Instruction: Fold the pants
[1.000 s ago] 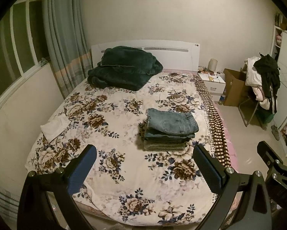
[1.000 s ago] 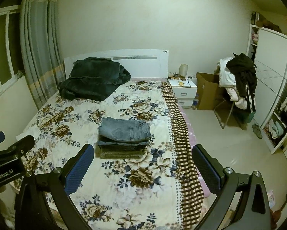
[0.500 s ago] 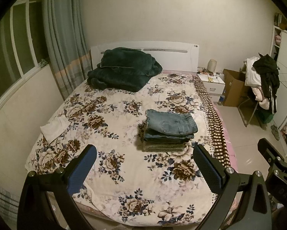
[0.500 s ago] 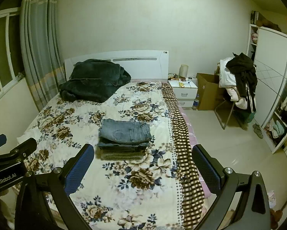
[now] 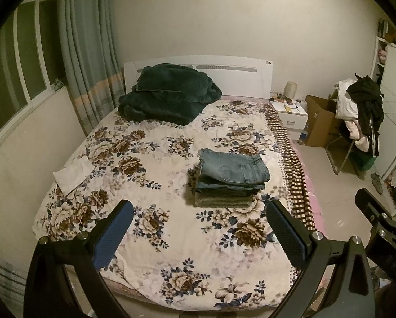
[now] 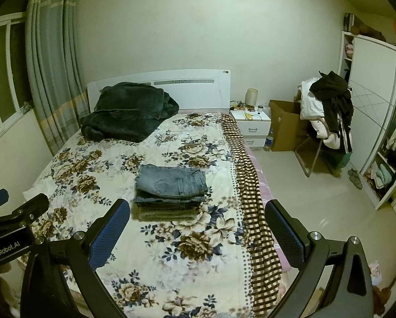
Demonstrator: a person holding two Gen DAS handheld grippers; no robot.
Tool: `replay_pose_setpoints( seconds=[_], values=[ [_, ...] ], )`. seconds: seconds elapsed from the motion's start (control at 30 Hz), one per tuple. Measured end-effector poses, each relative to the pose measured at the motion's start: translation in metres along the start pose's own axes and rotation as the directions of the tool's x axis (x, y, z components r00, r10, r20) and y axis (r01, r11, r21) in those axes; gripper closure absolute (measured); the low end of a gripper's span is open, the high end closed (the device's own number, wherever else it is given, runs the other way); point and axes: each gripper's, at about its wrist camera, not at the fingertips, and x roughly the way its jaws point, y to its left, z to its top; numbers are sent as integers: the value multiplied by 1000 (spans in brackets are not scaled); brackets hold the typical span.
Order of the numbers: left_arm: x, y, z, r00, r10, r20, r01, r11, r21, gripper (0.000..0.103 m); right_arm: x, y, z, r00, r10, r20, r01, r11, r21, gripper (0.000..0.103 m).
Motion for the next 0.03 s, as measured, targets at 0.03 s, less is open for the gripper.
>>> replay_pose_setpoints(
  seconds=[0.03],
  values=[
    [-1, 0, 0, 1000, -2, 1, 2, 1000, -1, 0, -1, 0, 0, 1000, -4, 1, 4, 1000, 0, 0]
  ],
)
